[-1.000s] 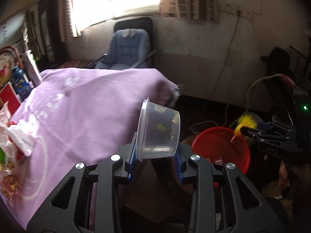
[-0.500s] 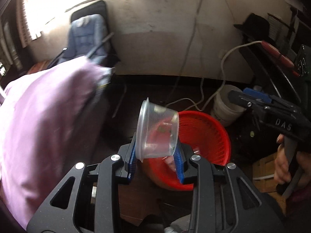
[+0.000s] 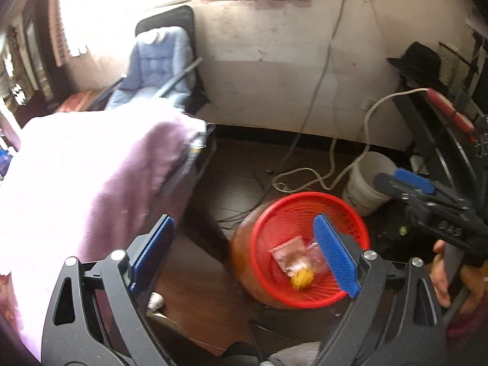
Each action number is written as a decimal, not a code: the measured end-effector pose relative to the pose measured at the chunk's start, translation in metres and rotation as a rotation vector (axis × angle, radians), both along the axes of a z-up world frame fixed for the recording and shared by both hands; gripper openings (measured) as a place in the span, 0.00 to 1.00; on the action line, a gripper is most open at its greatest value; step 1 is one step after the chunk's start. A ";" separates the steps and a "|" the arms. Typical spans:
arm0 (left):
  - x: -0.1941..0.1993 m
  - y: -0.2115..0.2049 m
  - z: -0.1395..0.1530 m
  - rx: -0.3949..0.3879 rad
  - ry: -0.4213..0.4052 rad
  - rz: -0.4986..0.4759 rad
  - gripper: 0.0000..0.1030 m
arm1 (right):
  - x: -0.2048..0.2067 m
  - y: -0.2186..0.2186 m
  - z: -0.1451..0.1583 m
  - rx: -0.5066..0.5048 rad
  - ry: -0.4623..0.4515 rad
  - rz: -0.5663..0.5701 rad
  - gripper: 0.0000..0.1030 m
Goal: Collect trash
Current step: 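Bring both tools back over the table toward the remaining trash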
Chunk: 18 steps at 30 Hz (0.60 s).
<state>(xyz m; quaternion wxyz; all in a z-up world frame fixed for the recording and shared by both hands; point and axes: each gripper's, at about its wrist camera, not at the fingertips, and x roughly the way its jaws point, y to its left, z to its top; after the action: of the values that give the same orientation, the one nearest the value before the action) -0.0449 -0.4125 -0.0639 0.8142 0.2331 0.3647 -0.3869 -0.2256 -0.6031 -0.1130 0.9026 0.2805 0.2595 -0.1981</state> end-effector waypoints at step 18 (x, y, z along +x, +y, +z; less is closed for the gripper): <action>0.030 0.132 0.053 -0.029 -0.189 0.283 0.93 | 0.027 0.060 0.040 -0.059 -0.044 0.155 0.82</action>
<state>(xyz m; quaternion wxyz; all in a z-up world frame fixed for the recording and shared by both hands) -0.0154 -0.2803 -0.0105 0.8944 0.2030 0.3101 -0.2501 -0.1987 -0.5431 -0.0727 0.9286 0.2371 0.2545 -0.1291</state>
